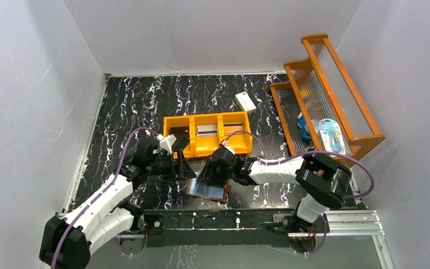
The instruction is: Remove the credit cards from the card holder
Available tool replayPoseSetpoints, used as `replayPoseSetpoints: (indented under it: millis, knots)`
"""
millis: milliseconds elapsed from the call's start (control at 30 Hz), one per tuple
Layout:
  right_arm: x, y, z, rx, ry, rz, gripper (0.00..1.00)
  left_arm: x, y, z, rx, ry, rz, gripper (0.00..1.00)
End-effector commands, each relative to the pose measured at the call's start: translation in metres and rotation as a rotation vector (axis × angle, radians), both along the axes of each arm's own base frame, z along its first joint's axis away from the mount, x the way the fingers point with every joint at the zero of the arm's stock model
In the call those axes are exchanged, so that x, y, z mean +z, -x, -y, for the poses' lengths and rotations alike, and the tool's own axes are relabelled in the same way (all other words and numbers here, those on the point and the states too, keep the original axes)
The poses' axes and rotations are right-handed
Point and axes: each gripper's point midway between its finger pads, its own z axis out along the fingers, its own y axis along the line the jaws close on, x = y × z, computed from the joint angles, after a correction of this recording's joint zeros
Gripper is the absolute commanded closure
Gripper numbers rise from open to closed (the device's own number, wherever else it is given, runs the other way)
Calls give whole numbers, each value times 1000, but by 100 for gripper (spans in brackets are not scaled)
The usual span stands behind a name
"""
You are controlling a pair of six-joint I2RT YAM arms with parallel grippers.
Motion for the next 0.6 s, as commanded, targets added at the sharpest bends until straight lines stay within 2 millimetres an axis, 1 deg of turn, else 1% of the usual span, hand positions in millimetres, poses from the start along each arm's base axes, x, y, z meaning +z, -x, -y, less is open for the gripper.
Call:
replayPoseSetpoints:
  millis: [0, 67, 200, 400, 567]
  knots:
    - [-12, 9, 12, 9, 34, -39, 44, 4, 8, 6, -24, 35, -40, 33]
    - [-13, 10, 13, 8, 44, -42, 42, 1, 8, 5, -16, 27, -48, 33]
    - [-16, 9, 19, 0, 83, -46, 42, -1, 5, 3, 4, 10, -38, 34]
    - [-18, 9, 19, 9, 89, -47, 40, -3, 2, 0, 25, -11, -37, 34]
    - [-21, 8, 20, 29, 145, -48, 39, -5, 2, -2, 36, -24, -43, 34]
